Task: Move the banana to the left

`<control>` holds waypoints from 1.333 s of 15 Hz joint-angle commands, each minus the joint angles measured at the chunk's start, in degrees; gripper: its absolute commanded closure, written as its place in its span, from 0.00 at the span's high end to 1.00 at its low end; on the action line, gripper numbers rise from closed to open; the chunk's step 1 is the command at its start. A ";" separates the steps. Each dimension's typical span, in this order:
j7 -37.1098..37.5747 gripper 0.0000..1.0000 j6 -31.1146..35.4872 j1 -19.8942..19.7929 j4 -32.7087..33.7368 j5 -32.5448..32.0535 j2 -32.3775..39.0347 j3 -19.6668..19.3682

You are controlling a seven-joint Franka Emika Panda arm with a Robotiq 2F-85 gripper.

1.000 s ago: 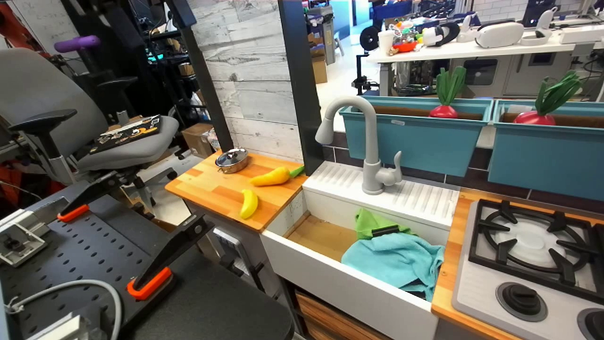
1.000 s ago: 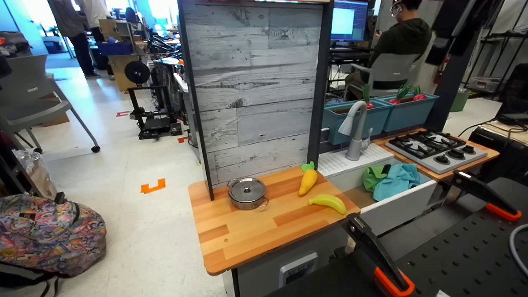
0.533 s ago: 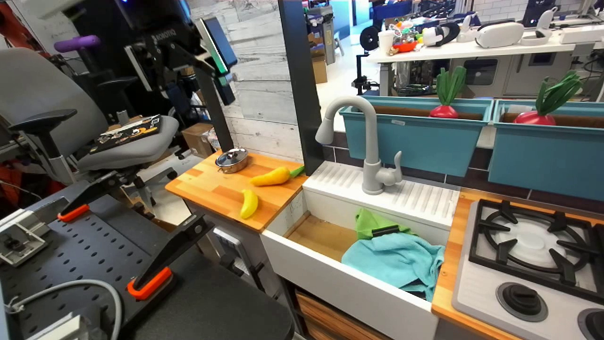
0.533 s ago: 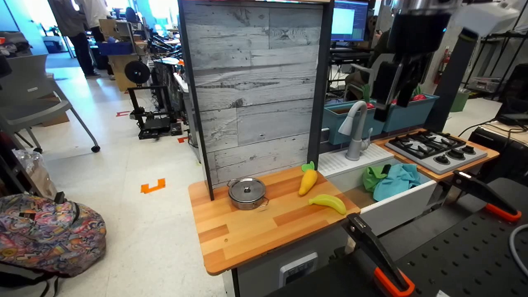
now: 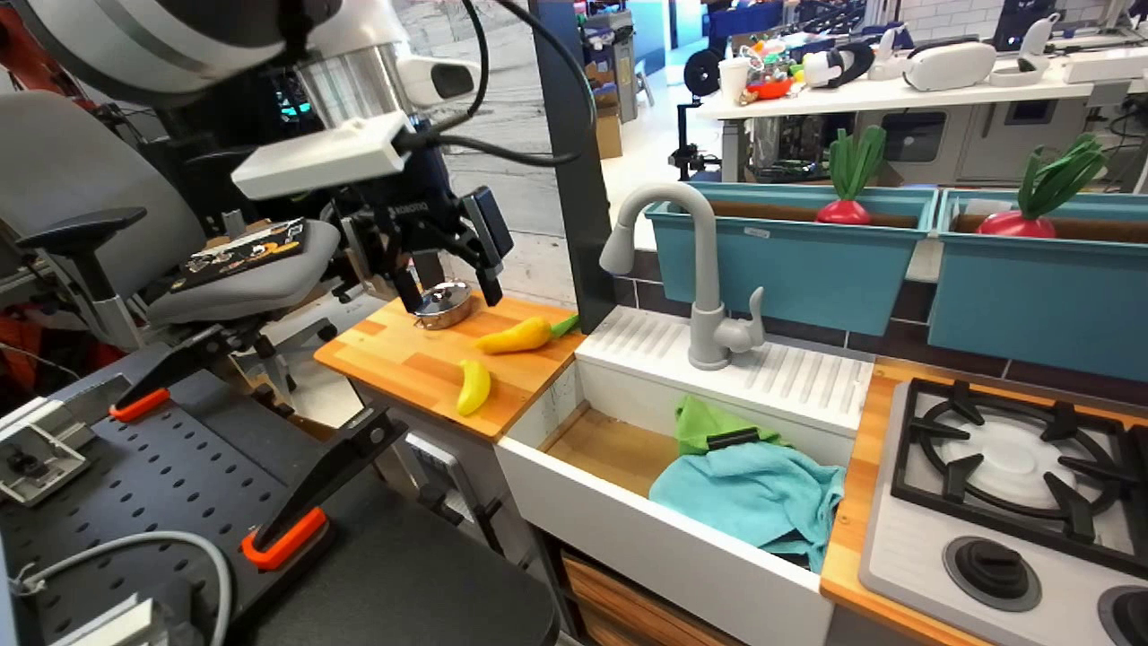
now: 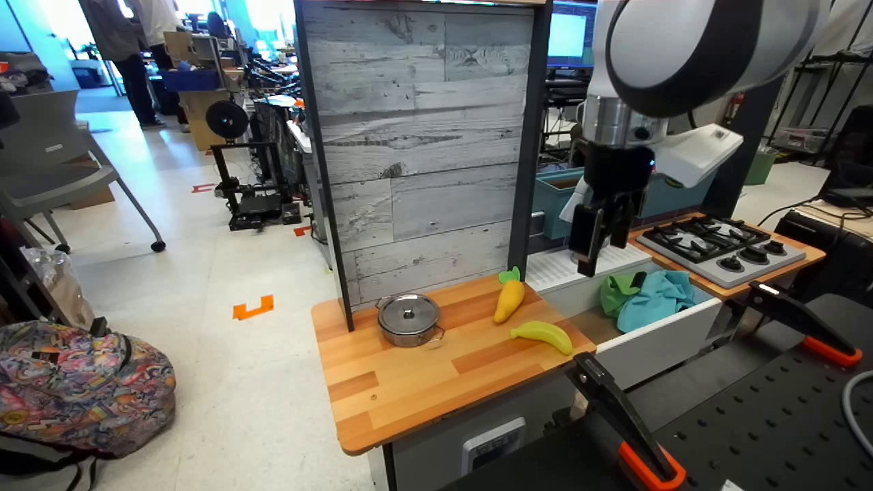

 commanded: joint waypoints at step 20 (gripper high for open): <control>-9.67 0.31 -2.50 0.87 23.60 -2.87 26.09 3.77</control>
